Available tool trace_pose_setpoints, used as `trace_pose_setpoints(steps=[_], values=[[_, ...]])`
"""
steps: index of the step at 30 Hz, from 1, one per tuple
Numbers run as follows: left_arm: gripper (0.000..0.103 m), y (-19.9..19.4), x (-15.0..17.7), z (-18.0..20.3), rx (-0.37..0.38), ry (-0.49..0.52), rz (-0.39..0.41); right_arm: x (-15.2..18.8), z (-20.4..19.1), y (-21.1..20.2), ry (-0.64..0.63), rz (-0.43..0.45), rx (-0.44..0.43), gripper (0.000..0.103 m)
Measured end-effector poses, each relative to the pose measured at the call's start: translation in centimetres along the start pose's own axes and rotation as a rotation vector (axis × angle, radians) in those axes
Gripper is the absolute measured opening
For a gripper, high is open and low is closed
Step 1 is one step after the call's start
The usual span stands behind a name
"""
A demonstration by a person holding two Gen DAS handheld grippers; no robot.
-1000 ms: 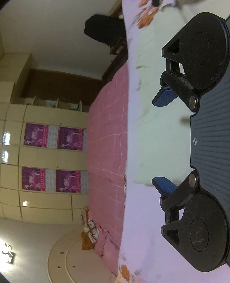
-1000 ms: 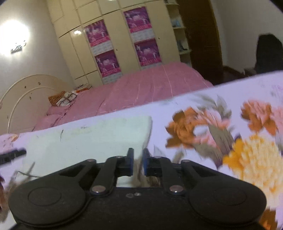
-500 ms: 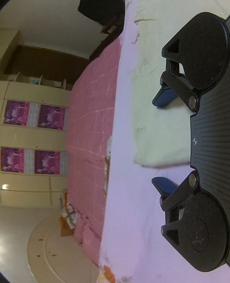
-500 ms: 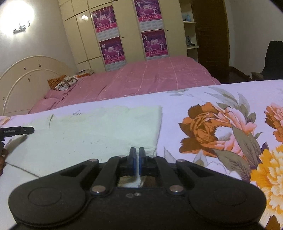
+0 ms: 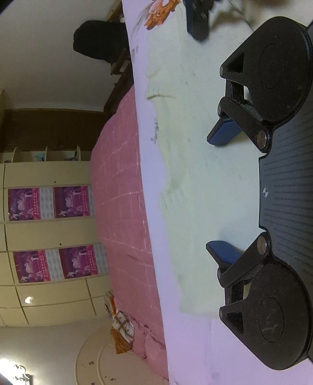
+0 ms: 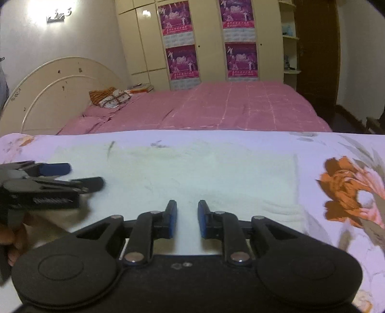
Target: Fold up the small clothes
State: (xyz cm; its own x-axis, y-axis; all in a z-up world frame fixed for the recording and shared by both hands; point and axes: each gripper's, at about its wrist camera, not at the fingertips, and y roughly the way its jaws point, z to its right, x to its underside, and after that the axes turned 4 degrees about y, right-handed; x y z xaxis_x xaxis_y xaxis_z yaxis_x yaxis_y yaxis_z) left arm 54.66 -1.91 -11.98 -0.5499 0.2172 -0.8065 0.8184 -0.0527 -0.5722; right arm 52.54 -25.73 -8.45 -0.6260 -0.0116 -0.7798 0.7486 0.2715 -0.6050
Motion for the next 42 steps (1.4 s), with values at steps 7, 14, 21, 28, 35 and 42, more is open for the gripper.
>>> trace_pose_setpoints(steps=[7,14,21,28,35,42], values=[[0.086,-1.6,2.0,-5.5,-0.075,-0.064,-0.007,1.0,3.9,-3.0,0.019,0.014,0.086,0.015],[0.086,-4.7,3.1,-5.4,-0.086,-0.042,0.051,0.8,4.3,-5.9,0.061,0.058,0.046,0.020],[0.086,-4.1,4.1,-4.3,-0.100,-0.024,-0.010,3.2,2.6,-5.0,-0.011,-0.005,0.049,0.014],[0.086,-4.2,4.4,-4.1,-0.088,-0.032,-0.018,2.2,2.9,-6.4,0.025,0.051,0.070,0.018],[0.086,-3.9,5.1,-4.1,-0.087,-0.026,-0.025,1.6,5.6,-6.5,0.122,0.056,0.087,0.021],[0.086,-5.0,3.8,-2.3,-0.036,-0.027,0.036,2.5,5.0,-6.6,0.086,0.049,0.101,0.021]])
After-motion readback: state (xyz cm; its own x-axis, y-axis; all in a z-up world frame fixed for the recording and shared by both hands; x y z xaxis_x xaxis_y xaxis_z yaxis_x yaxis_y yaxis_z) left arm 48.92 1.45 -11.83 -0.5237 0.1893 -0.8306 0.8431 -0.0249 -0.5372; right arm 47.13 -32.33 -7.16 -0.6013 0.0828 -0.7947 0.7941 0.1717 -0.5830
